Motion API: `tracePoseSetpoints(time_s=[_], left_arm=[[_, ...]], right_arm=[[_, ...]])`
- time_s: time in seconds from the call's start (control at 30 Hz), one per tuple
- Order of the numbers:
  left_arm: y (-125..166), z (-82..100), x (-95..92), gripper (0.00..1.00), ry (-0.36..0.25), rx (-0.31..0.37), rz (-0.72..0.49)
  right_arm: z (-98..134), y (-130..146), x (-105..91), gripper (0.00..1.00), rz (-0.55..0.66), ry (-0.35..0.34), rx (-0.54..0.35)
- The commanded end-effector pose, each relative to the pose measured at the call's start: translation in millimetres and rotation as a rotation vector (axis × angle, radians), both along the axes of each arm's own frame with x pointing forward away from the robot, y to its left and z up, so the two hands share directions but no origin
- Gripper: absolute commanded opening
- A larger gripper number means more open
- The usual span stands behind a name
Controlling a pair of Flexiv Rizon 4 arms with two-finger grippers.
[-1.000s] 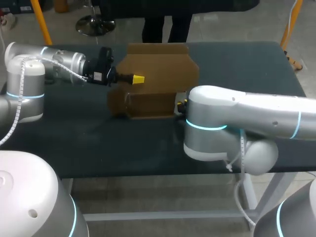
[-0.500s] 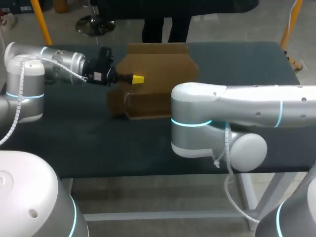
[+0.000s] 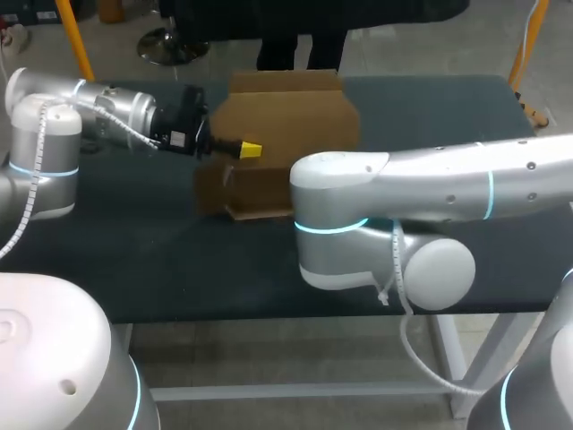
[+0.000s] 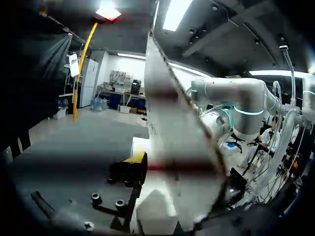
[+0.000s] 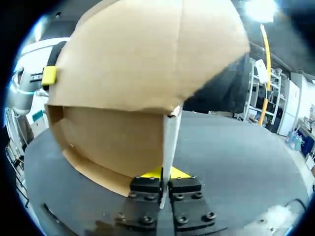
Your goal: Assemble the packaging by folding the flat box into shape, placing the metal phone stand inside, and closing the box properly
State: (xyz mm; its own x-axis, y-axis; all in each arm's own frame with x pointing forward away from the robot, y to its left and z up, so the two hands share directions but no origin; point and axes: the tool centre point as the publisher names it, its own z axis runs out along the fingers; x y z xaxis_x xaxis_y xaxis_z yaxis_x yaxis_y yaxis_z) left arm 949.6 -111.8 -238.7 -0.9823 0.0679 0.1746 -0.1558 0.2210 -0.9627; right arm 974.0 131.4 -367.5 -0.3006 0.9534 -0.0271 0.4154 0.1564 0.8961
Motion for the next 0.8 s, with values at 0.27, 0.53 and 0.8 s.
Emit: tracePoseSetpoints(time_s=[0.27, 0.53, 0.8], left_arm=[[0.8, 7.9, -27.3, 1.0, -0.086, 0.059, 0.069], [11.7, 7.7, -49.3, 1.0, -0.155, 0.069, 0.081], [23.9, 12.5, -72.0, 1.0, -0.224, 0.082, 0.085]], right_arm=[[11.5, -10.6, -5.6, 0.0, 0.087, 0.045, 0.058], [12.9, -23.5, -9.2, 0.0, 0.166, 0.088, 0.12], [17.9, -32.0, -13.6, 0.0, 0.285, 0.109, 0.191]])
